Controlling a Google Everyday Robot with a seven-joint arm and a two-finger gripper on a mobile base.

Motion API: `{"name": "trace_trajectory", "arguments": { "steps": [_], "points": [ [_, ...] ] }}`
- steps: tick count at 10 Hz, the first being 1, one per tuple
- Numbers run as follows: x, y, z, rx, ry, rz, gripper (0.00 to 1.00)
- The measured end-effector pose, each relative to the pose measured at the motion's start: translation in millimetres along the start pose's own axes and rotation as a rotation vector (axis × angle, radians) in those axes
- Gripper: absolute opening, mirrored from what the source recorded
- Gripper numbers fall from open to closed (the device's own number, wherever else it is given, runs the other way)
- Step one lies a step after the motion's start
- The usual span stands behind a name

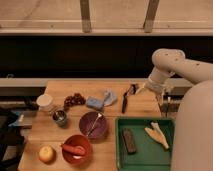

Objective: Place sponge in table surface

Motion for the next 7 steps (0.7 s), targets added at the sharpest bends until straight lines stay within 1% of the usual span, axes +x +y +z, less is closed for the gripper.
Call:
{"name": "trace_trajectory", "arguments": {
  "steps": [4, 5, 6, 7],
  "points": [
    [-0.1, 0.3, 0.0, 0.000, 0.000, -0.001, 0.80],
    [-0.3, 0.7, -0.7, 0.006, -0.005, -0.008, 0.80],
    [-0.8, 5.2, -2.1, 0.016, -0.013, -0.035, 0.80],
    [-0.2, 17.4, -2.2, 0.020, -0.020, -0.087, 0.80]
  ]
}}
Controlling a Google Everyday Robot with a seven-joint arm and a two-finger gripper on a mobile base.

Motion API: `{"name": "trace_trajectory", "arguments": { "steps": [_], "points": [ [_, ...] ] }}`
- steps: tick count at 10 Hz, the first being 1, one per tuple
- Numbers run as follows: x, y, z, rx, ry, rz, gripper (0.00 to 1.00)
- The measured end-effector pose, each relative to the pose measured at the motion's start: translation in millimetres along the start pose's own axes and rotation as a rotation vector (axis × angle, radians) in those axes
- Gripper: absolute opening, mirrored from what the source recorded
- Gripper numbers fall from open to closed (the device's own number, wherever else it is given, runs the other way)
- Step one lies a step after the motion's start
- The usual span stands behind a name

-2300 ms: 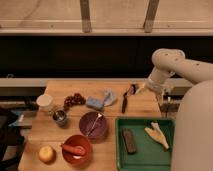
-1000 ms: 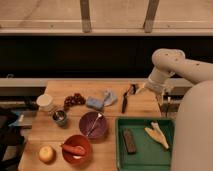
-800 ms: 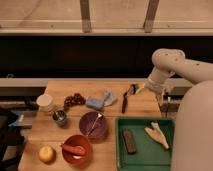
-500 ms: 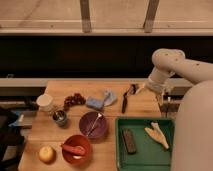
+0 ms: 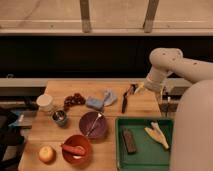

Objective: Place sponge in table surface

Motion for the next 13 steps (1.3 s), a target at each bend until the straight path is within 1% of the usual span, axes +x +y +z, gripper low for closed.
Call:
{"name": "trace_trajectory", "arguments": {
  "steps": [1, 2, 4, 5, 6, 7, 11, 12, 13],
  "points": [
    [0.8, 16.4, 0.3, 0.002, -0.007, -0.058, 0.80],
    [3.1, 40.8, 1.1, 0.006, -0.014, -0.133, 0.80],
    [11.6, 88.3, 5.3, 0.011, -0.015, -0.270, 0.80],
    [21.3, 119.4, 8.7, 0.015, -0.013, -0.383, 0.80],
    [32.2, 143.9, 10.4, 0.014, -0.011, -0.474, 0.80],
    [40.7, 163.3, 10.7, 0.004, -0.012, -0.534, 0.80],
    [41.7, 161.8, 12.1, 0.019, -0.008, -0.542, 0.80],
    [41.6, 157.3, 14.7, 0.034, -0.013, -0.548, 0.80],
    [38.3, 157.9, 17.7, 0.029, -0.028, -0.569, 0.80]
  ]
}}
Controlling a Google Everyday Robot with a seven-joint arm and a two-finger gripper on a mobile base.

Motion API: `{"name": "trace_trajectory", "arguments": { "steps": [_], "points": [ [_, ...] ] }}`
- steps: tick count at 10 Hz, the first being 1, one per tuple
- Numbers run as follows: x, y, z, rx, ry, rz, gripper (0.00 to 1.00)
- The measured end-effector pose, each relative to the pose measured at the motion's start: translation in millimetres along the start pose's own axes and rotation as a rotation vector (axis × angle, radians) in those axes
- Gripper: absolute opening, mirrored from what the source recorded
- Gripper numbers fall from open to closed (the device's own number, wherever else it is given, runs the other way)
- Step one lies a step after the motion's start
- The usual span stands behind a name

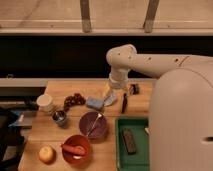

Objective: Place sponge in table surface

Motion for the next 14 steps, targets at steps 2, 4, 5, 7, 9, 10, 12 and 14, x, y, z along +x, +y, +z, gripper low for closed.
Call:
{"name": "trace_trajectory", "arguments": {
  "steps": [2, 4, 5, 7, 9, 10, 12, 14],
  "points": [
    [-14.6, 14.6, 9.9, -0.019, -0.010, -0.059, 0.80],
    [-35.5, 39.6, 18.4, -0.037, -0.020, -0.124, 0.80],
    [-56.6, 65.4, 22.9, -0.053, -0.034, -0.184, 0.80],
    [-81.2, 105.4, 27.5, -0.096, -0.051, -0.319, 0.80],
    [-90.0, 138.6, 23.5, -0.130, -0.078, -0.488, 0.80],
    [-93.3, 150.2, 21.3, -0.142, -0.092, -0.548, 0.80],
    [-94.1, 154.5, 21.3, -0.146, -0.096, -0.570, 0.80],
    [-90.8, 150.6, 28.6, -0.152, -0.084, -0.559, 0.80]
  ]
}}
